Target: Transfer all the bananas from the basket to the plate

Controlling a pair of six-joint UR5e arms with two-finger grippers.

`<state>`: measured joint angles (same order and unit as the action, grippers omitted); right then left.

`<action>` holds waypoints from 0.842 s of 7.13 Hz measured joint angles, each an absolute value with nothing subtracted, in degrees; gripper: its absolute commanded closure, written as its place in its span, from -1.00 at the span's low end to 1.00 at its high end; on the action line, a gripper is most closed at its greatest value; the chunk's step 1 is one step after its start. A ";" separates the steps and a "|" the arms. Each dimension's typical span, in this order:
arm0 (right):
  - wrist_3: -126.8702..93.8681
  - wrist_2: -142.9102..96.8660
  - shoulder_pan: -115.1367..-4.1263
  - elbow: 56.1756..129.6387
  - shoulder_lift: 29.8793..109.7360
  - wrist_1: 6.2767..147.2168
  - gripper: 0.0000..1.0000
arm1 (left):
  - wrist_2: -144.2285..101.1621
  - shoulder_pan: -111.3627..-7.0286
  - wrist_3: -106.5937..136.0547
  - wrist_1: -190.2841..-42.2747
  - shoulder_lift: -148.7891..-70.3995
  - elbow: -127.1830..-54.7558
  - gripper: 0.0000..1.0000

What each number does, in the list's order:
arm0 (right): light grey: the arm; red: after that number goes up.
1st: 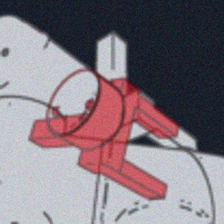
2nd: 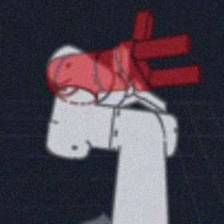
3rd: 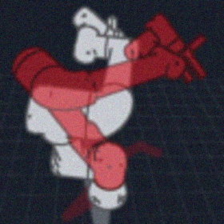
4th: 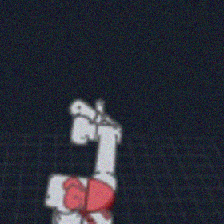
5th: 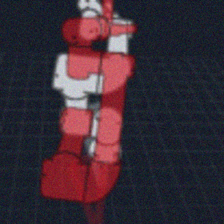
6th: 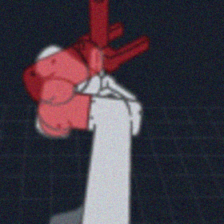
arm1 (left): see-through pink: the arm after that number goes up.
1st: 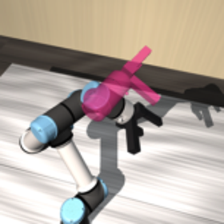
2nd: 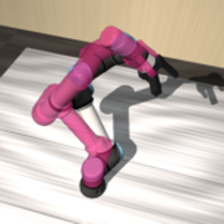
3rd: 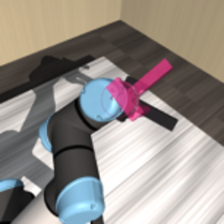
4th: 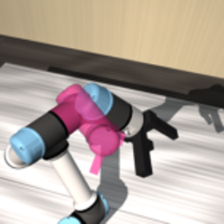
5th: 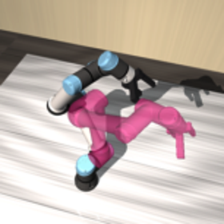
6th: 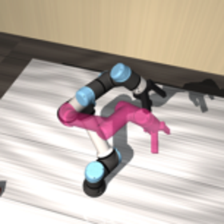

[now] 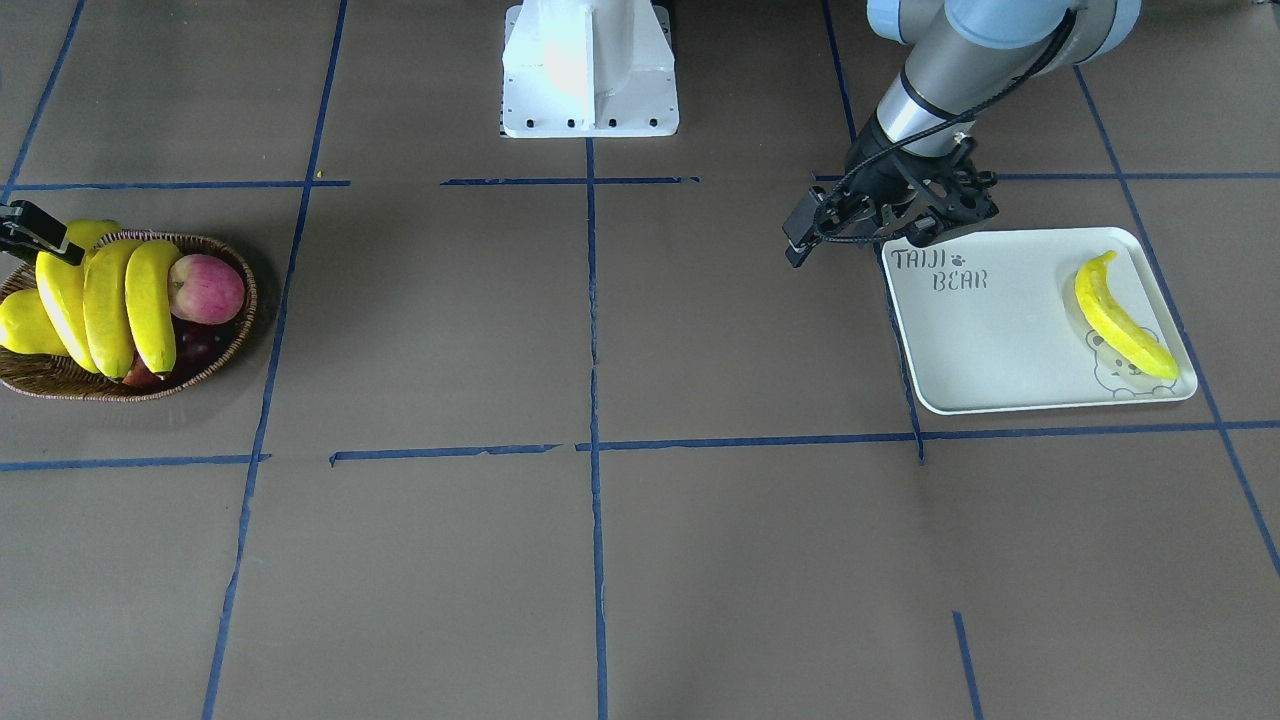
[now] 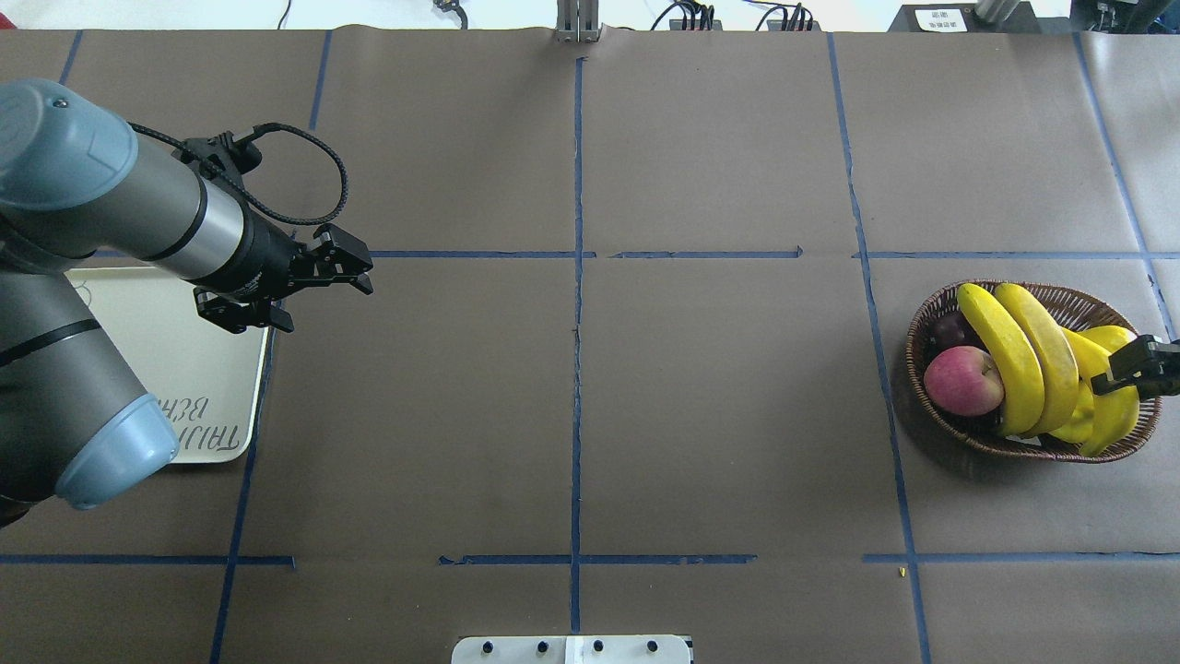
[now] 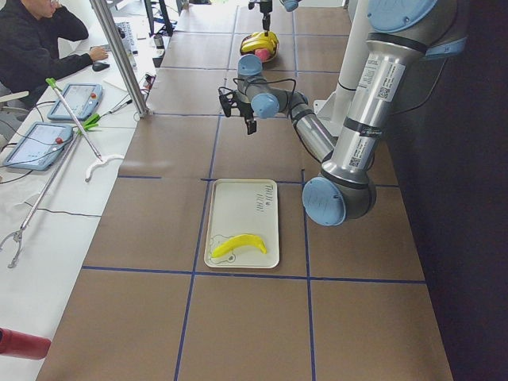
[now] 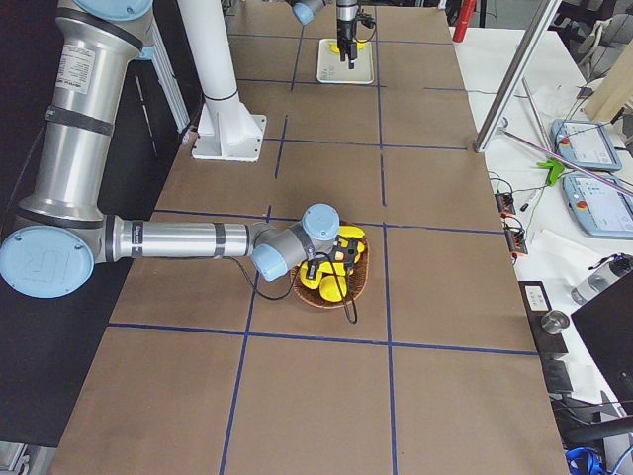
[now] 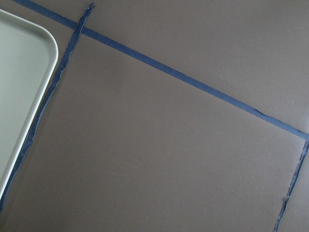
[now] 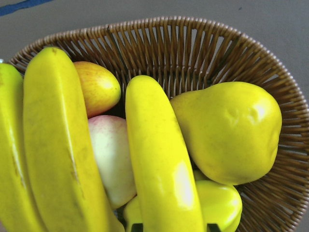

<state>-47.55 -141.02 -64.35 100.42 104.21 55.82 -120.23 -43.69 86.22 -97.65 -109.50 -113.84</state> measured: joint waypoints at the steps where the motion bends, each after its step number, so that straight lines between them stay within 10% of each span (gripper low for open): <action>1: -47.67 -140.72 -64.56 100.63 104.19 55.46 1.00 | -120.24 -43.73 86.22 -97.65 -109.47 -114.04 -0.99; 6: -45.17 -140.42 -77.58 107.81 103.72 56.83 1.00 | -120.24 -43.72 86.28 -97.69 -109.58 -114.69 -0.99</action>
<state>-45.17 -140.42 -77.58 107.81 103.72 56.83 -120.24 -43.72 86.28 -97.69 -109.58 -114.69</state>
